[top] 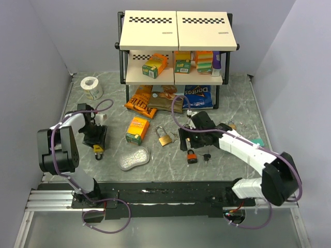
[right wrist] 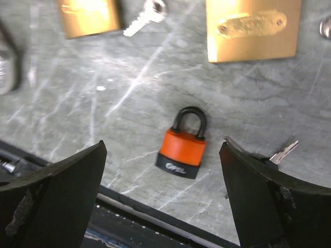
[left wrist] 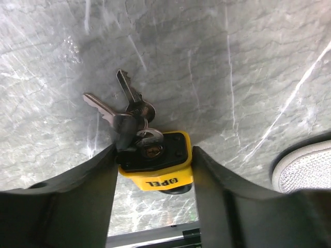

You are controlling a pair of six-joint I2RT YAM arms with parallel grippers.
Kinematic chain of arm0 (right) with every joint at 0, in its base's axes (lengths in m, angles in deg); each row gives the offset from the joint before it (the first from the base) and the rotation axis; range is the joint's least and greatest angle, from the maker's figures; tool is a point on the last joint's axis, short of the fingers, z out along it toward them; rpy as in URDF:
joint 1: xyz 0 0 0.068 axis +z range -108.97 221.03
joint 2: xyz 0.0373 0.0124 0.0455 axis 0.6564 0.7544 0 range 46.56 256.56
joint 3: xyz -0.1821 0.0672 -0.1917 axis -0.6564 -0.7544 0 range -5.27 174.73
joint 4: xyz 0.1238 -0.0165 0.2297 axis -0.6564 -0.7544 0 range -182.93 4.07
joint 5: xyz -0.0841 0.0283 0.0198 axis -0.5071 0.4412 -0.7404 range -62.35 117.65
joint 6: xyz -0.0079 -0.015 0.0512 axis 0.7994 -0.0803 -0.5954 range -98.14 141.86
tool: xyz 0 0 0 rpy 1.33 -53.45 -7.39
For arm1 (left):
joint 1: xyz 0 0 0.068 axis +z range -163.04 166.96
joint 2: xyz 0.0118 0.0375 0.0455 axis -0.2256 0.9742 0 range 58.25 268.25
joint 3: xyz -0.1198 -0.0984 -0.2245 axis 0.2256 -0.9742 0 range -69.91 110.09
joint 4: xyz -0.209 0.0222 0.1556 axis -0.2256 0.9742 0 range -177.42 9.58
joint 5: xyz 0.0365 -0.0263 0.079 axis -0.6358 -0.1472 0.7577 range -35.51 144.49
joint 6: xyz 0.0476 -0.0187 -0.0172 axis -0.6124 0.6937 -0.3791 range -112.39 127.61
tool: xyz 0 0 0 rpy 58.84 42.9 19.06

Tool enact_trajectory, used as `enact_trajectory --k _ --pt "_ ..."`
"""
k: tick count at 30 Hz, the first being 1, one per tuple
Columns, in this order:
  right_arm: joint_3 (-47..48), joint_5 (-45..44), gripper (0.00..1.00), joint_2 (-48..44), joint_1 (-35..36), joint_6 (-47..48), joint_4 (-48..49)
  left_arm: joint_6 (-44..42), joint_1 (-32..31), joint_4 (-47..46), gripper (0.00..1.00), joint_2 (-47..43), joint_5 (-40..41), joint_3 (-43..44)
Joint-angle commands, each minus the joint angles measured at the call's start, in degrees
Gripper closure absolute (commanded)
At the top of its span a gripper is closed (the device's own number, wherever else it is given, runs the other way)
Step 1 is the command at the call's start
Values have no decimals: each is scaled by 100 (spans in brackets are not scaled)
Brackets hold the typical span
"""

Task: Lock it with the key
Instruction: Pick up the lock from the center of the board.

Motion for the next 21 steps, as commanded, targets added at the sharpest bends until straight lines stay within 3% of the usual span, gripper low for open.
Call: enact_trajectory --k 1,9,14,21 --pt "132 405 1 -650 -21 472 377 -337 -58 -520 52 -216 -130 -180" --pt "-61 2335 1 -1695 -29 2113 1247 -918 -58 172 99 -550 -894 442" --pt "97 3094 2 -1864 -21 3046 1301 -1419 -251 1069 99 -971 -1730 1180" --pt "448 3763 6 -1802 32 4127 1370 -1814 -1014 2238 99 -1420 -2766 1902"
